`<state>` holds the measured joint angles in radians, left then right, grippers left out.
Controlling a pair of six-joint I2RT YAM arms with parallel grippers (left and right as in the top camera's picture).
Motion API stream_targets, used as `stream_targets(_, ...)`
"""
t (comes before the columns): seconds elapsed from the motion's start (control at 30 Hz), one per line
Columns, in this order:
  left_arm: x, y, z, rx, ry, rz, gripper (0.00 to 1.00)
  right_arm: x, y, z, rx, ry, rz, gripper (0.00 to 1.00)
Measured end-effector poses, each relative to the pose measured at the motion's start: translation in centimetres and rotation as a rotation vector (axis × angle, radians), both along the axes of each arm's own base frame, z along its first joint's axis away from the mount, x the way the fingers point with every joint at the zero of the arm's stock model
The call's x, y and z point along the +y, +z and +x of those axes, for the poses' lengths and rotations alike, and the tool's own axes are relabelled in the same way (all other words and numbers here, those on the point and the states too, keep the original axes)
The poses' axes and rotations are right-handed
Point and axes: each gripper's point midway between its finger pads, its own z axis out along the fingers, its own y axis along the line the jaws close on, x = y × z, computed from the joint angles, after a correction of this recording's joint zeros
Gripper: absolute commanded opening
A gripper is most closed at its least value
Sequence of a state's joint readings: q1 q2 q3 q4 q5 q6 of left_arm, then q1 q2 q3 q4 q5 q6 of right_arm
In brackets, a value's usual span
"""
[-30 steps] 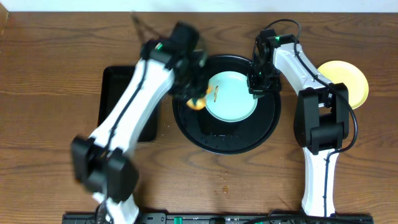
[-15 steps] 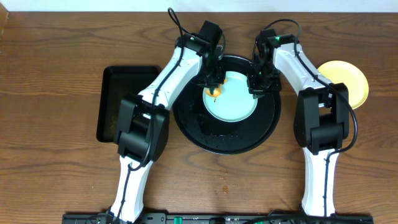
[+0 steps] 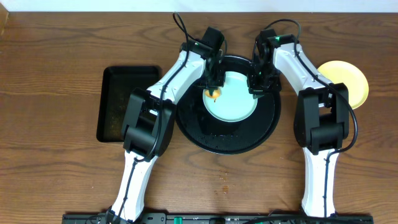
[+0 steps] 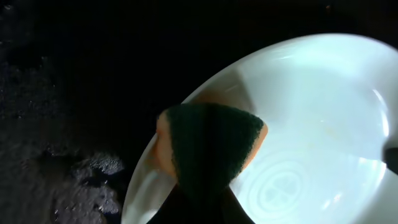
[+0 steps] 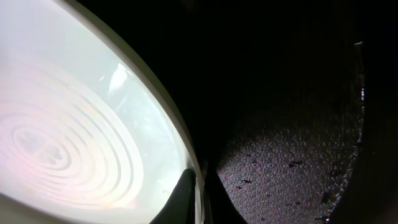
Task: Clean dirty plates on tray and stack at the side
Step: 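Scrub the light-blue plate with the sponge while the right gripper holds it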
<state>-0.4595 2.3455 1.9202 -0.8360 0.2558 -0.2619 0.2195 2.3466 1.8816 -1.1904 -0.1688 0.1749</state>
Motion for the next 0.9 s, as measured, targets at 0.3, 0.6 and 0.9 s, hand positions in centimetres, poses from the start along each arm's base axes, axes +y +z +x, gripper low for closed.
stream_targets(0.3, -0.1, -0.9, -0.9, 0.016, -0.007, -0.025, 0.08, 0.1, 0.0, 0.0, -0.006, 0.006, -0.008, 0.01)
stream_targets(0.6, -2.5, -0.3, -3.8, 0.179, -0.013, -0.217, 0.08, 0.1, 0.0, 0.0, -0.007, 0.007, -0.011, 0.01)
stream_targets(0.9, -2.7, 0.4, -3.5, 0.203, 0.009, -0.27, 0.08, 0.1, 0.0, 0.0, -0.007, 0.008, -0.011, 0.01)
